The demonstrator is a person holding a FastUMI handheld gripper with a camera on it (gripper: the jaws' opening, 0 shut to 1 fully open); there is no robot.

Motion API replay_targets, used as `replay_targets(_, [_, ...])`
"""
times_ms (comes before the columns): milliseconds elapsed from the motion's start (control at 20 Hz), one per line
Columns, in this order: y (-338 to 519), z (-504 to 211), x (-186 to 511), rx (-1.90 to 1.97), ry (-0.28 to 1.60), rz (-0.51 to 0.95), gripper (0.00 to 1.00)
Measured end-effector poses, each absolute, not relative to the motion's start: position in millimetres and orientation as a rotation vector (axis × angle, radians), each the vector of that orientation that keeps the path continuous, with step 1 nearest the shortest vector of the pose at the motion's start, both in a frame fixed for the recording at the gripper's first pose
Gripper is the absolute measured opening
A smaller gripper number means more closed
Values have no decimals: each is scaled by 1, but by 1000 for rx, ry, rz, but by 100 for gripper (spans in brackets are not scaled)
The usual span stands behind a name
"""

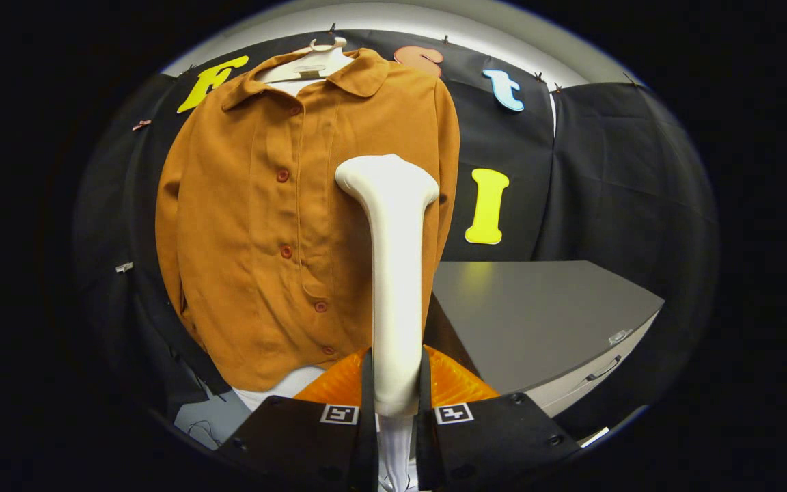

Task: Iron the clothes twice with a garment steamer, once on the left side and once on the right side.

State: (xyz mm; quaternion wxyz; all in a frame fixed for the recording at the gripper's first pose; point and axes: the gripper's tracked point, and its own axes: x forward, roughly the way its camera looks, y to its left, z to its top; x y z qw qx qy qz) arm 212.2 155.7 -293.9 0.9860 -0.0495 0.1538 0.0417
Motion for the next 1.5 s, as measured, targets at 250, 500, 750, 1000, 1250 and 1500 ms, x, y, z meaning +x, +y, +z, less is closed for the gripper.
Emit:
replay_targets(250, [158,-329,199,-112,381,90,26])
replay_targets(500, [159,-355,186,-115,443,97,26])
replay_targets(750, [157,-366,170,-109,465,113,26])
replay_targets(1000, [152,-353,155,-99,420,115,26])
replay_targets(1250, [145,-311,139,-69,325,114,26])
replay_targets(1500, [137,-249,124,-21,220,98,26])
